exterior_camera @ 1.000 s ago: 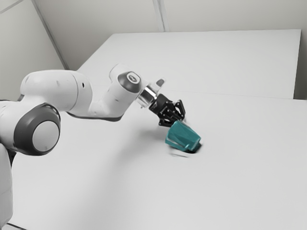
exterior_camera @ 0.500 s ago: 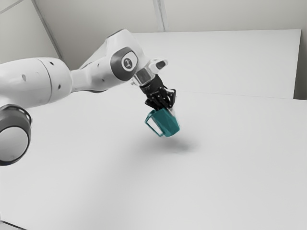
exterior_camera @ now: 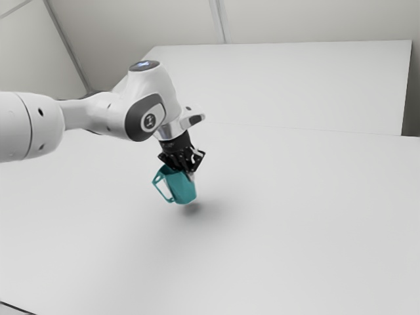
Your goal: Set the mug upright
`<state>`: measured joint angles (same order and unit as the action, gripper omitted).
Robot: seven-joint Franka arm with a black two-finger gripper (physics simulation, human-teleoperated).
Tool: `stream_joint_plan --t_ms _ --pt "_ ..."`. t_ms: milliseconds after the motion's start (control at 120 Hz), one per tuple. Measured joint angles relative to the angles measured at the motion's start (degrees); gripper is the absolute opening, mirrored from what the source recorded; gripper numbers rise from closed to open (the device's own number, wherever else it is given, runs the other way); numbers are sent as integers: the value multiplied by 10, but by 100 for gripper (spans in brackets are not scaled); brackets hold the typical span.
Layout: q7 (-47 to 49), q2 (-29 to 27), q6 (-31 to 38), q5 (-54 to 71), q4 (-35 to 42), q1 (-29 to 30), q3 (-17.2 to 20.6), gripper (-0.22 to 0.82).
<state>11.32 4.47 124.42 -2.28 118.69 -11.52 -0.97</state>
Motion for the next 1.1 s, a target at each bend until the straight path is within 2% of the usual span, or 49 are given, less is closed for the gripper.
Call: stream_joint_plan --t_ms 233,633,792,867,975,1100 --pt "22 -1 57 10 46 13 -1 -18" --pt "46 31 107 14 50 15 -12 -18" --pt "49 25 106 16 50 15 -12 16" --pt "49 19 105 17 50 15 -12 29" --pt "50 9 100 17 50 14 -12 42" --pt "51 -12 88 17 49 14 -12 50"
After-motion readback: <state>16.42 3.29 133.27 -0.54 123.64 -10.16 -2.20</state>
